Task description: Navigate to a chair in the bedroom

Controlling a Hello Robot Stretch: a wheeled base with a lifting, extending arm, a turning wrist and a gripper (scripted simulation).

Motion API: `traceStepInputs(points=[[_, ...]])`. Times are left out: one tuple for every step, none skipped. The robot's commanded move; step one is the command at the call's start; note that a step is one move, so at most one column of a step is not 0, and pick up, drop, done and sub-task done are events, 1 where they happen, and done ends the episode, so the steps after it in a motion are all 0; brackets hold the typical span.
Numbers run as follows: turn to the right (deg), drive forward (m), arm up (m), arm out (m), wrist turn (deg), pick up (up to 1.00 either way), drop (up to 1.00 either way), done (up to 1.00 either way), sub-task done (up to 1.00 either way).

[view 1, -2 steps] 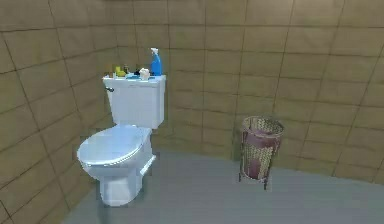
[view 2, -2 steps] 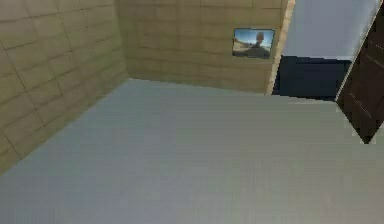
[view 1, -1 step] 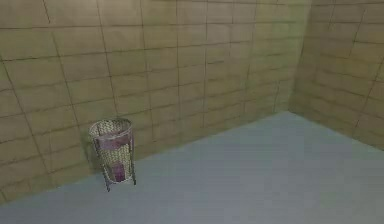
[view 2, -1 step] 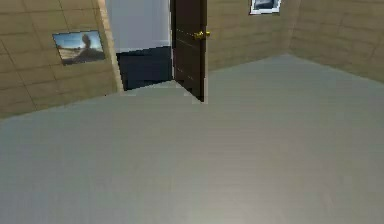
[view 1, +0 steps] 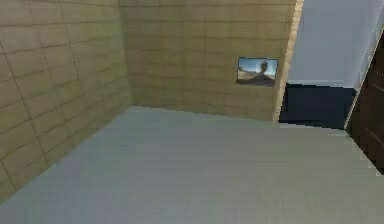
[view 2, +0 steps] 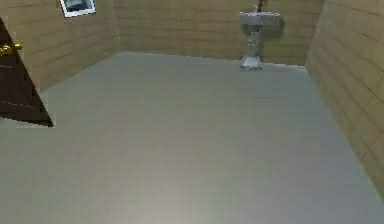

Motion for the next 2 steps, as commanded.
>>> traceStepInputs(points=[[30.0,0.00,0.00,0.00,0.0,0.00,0.00,0.00,0.00],[0.0,1.00,0.00,0.00,0.0,0.00,0.00,0.00,0.00]])
